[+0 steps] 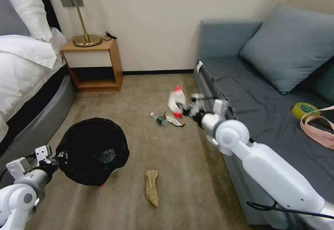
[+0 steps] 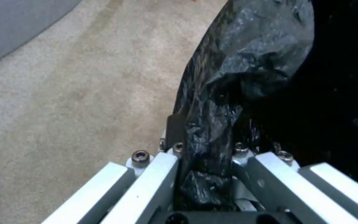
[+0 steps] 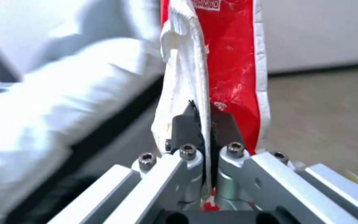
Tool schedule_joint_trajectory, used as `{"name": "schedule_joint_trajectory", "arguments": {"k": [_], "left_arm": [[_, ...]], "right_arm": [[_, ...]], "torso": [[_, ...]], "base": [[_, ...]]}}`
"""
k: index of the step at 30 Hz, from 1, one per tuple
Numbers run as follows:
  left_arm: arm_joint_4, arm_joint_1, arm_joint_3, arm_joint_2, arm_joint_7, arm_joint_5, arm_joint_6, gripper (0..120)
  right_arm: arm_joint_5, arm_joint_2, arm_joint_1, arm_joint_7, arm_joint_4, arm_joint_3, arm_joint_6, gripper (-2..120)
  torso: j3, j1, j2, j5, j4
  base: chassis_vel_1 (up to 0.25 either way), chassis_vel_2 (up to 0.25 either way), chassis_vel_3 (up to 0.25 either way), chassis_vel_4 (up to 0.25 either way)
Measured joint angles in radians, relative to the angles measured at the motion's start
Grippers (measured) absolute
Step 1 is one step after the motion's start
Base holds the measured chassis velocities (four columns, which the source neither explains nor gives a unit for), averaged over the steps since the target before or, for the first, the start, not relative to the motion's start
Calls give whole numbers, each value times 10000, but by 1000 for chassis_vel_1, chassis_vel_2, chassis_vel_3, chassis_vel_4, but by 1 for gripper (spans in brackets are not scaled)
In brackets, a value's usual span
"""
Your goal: Pick up the trash bin, then pick up the garbage on the floor and place it into the trash bin.
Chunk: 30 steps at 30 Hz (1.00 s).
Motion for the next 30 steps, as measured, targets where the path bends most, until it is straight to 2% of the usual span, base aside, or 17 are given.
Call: {"name": "schedule_joint_trajectory", "arguments": {"k": [9,12,16,21,30], "left_arm": [[-123,-10,339,-88,-22,94,0,2],[-218,18,436,-227,-52,139,12,2],[-228,28,439,-272,-64,213,17,2],[-246,32,345,-324,-73,205,19,2],[-338,55,265,-297,-67,-3,66,2]], "right_arm": [[-364,888,1859,-892,268,-1984,453,0],[-812,1787,2492,-1268,-170,-3115,493,0],[-1028,2326,2783,-1477,-569,-3857,442,0],[-1441,2910,2699,-1603,-1141,-4741,358,0],[-2442,2929,1935,-1835,-2265,-5462,386,0]], "torso": [[0,0,0,-1,0],[0,0,0,-2,0],[0,0,0,-2,2],[0,0,0,-2,2],[0,0,0,0,-1]], "base": [[0,0,0,0],[0,0,0,0],[0,0,0,0],[0,0,0,0],[0,0,0,0]]}}
